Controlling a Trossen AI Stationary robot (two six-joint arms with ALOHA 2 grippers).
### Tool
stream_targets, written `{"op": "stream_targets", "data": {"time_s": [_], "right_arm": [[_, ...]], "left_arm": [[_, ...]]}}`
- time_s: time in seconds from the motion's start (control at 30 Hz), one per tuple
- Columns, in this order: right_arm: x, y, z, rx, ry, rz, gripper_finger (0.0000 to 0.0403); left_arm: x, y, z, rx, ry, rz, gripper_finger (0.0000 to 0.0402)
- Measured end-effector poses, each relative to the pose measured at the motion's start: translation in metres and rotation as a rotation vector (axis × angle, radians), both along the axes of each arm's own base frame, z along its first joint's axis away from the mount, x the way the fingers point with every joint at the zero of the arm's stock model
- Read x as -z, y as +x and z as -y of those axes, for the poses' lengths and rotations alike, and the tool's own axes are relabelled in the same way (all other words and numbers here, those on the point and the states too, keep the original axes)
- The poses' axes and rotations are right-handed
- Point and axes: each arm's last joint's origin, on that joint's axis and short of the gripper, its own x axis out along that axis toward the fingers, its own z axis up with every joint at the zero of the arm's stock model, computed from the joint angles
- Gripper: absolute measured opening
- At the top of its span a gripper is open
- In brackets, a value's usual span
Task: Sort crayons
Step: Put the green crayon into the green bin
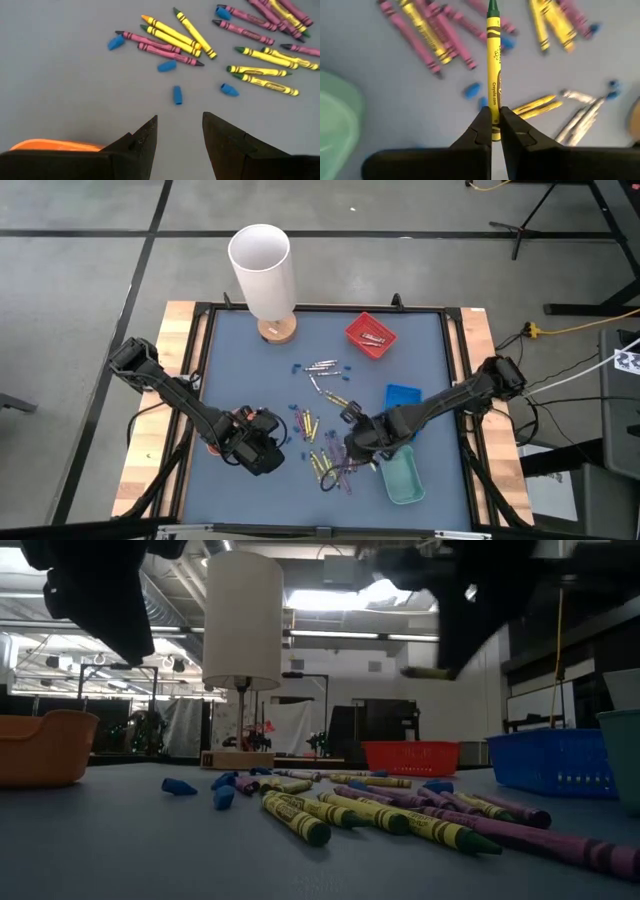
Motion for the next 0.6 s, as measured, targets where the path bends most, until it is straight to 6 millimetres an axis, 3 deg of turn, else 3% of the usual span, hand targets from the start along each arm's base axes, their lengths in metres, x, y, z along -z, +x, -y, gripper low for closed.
{"op": "stream_targets", "data": {"time_s": [0.43, 0.6], "right_arm": [[0.003, -0.043, -0.045, 0.148, 0.09, -0.158, 0.0016], [0.003, -0.058, -0.054, 0.294, 0.14, -0.246, 0.0017]], "left_arm": [[0.0, 0.001, 0.001, 0.0, -0.009, 0.014, 0.0141], [-0.001, 0.002, 0.001, 0.0, -0.012, 0.019, 0.0141]]}}
